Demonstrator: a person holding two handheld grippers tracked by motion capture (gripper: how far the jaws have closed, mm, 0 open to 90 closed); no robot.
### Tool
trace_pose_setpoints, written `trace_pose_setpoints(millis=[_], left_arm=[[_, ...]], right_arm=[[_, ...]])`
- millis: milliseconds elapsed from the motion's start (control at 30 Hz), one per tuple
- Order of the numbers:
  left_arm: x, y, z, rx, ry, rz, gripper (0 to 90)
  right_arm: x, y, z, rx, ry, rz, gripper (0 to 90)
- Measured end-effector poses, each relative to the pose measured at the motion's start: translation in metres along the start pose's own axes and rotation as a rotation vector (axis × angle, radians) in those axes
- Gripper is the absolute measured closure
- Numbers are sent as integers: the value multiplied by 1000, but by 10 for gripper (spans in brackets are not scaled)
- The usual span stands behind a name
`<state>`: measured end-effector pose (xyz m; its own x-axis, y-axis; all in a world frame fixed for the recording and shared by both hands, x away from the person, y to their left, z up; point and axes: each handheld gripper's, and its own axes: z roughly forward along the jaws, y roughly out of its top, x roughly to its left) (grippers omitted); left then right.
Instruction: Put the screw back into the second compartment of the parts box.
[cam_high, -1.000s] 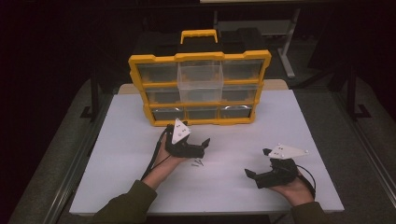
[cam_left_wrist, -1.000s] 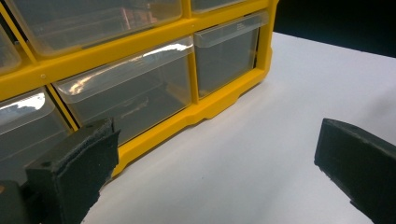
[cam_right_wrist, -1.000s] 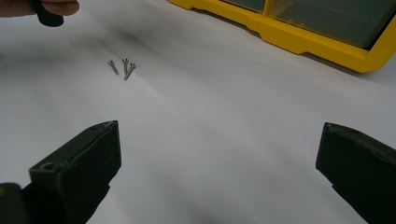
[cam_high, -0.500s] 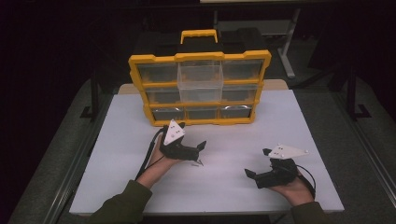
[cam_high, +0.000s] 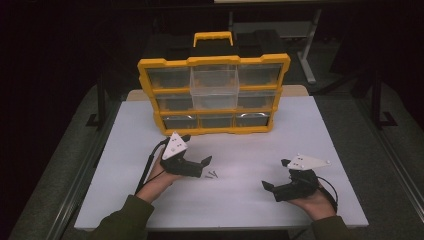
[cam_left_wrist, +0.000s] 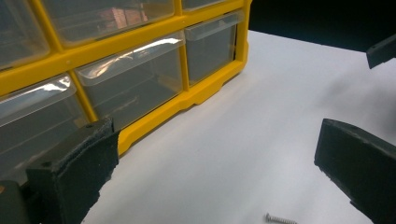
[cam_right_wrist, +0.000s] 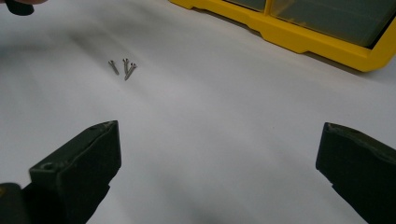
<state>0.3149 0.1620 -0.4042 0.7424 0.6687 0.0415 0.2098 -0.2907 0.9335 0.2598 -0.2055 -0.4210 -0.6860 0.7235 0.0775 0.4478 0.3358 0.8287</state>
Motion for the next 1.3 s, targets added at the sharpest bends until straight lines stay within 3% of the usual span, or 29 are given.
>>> trace_pose_setpoints(millis=[233,433,1300], left_arm=[[5,-1,-15,-14,16,15,0],[9,-6,-28,-28,28,-12,0],[16,-30,-76,-46,90,-34,0]], right_arm=[[1,1,0,2,-5,4,0],[2,1,0,2,-4,4,0],[1,4,6,5,10,1,0]])
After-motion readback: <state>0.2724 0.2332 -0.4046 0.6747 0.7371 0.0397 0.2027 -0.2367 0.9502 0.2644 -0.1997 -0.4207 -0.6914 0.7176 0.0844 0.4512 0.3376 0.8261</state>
